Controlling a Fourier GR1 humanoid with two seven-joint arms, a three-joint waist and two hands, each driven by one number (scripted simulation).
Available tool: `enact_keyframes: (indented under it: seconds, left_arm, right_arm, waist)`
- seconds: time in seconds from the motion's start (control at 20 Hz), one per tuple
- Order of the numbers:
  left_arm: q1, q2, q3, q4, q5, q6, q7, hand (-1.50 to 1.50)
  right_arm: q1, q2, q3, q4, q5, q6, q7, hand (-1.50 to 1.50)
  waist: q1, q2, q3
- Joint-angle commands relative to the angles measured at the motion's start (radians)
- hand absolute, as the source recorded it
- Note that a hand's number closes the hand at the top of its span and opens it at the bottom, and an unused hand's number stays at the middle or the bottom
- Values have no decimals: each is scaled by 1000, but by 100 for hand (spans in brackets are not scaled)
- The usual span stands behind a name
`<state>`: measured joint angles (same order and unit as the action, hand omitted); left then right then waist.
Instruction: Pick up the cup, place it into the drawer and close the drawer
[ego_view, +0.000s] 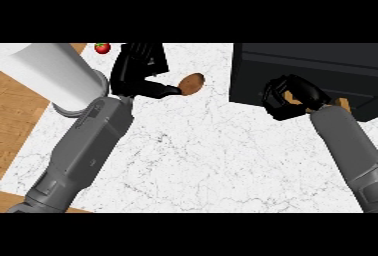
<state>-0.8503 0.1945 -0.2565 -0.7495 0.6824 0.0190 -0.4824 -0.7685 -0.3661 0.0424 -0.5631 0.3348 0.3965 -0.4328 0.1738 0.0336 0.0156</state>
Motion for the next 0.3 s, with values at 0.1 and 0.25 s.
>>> enact_keyframes:
  seconds: [0.1, 0.25]
  left_arm:
    - [31, -5, -2, -19, 12, -23, 2, -150]
    - [42, 10, -6, -26, 2, -35, -12, -150]
  right_arm:
    - [-168, -117, -91, 16, -7, -108, 81, 150]
    - [-153, -125, -95, 6, -20, -85, 82, 150]
  waist:
    - [50, 14, -13]
    - [57, 18, -13]
